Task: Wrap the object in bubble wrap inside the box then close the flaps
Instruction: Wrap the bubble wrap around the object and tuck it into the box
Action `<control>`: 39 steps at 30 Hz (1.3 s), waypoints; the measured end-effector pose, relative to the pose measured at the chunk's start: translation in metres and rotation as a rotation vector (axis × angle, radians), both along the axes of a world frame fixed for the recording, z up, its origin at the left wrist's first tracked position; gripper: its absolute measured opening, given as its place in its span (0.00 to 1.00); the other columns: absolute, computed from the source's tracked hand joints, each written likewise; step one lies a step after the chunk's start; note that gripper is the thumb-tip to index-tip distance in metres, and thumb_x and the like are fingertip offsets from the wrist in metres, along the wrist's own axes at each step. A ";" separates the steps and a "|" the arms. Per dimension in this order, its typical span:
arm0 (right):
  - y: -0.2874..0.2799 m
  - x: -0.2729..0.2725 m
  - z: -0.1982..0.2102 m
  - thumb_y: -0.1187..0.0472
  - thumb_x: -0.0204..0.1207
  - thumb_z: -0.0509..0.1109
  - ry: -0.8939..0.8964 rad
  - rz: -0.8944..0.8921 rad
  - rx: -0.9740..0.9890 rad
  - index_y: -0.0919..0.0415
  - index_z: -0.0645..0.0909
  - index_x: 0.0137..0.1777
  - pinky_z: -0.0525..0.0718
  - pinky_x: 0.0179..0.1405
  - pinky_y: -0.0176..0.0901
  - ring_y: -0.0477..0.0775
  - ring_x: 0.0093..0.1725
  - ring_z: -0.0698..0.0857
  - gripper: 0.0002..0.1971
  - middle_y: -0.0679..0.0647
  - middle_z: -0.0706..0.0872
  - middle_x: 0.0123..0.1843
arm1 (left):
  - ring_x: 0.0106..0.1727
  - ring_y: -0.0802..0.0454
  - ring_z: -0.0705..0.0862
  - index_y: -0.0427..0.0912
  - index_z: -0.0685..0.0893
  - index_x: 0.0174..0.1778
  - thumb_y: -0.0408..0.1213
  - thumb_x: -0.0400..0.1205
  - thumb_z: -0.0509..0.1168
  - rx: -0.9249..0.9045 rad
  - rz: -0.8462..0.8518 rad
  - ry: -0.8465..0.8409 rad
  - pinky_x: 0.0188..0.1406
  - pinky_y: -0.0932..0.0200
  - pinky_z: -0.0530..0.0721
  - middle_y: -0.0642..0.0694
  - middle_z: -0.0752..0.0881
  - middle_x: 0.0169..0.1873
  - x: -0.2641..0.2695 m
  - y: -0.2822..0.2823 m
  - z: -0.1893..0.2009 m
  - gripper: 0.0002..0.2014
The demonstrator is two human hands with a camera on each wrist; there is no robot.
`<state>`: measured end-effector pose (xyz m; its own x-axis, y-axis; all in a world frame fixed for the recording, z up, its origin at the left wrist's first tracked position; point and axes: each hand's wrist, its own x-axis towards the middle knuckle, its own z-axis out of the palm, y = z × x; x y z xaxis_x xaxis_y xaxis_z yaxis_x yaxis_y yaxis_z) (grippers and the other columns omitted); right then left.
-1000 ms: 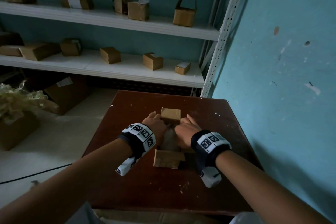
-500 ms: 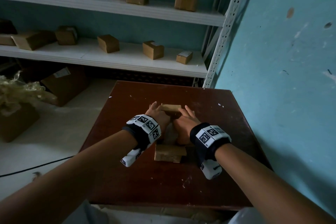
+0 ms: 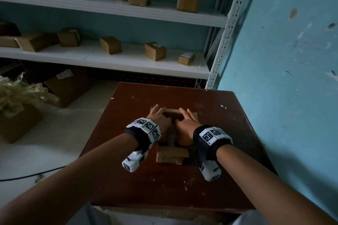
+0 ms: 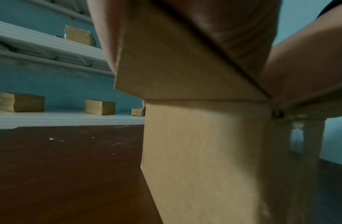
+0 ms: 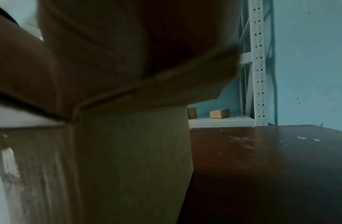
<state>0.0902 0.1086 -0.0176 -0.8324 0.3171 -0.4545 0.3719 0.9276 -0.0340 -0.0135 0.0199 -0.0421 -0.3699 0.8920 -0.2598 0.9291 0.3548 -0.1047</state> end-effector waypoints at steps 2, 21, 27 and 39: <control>-0.001 0.003 0.003 0.50 0.76 0.70 0.048 0.053 0.001 0.57 0.73 0.74 0.35 0.81 0.61 0.63 0.83 0.31 0.27 0.59 0.50 0.87 | 0.83 0.42 0.51 0.50 0.73 0.75 0.49 0.83 0.61 0.048 -0.042 0.040 0.81 0.35 0.41 0.46 0.68 0.79 0.002 -0.005 0.004 0.23; -0.036 0.061 0.022 0.62 0.76 0.68 0.102 0.149 -0.082 0.57 0.80 0.66 0.80 0.62 0.49 0.58 0.64 0.78 0.18 0.57 0.80 0.63 | 0.59 0.47 0.85 0.45 0.82 0.65 0.39 0.83 0.62 -0.015 -0.070 -0.195 0.59 0.49 0.84 0.45 0.86 0.58 0.046 -0.057 0.033 0.15; -0.038 0.059 0.020 0.62 0.77 0.68 0.074 0.163 -0.049 0.60 0.79 0.65 0.76 0.57 0.46 0.60 0.64 0.76 0.17 0.59 0.79 0.64 | 0.57 0.46 0.85 0.39 0.84 0.63 0.35 0.82 0.60 -0.087 -0.070 -0.142 0.55 0.53 0.85 0.42 0.86 0.56 0.052 -0.057 0.039 0.15; -0.026 0.056 0.030 0.65 0.79 0.64 0.036 0.155 -0.138 0.54 0.77 0.71 0.80 0.64 0.53 0.58 0.64 0.78 0.21 0.55 0.76 0.69 | 0.59 0.47 0.83 0.45 0.82 0.63 0.35 0.82 0.63 -0.029 -0.064 -0.114 0.58 0.54 0.83 0.47 0.83 0.59 0.035 -0.047 0.047 0.13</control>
<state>0.1462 0.0826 0.0128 -0.8830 0.1207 -0.4536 0.2212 0.9593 -0.1753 0.0218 -0.0270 0.0045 -0.2789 0.9043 -0.3231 0.9562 0.2925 -0.0067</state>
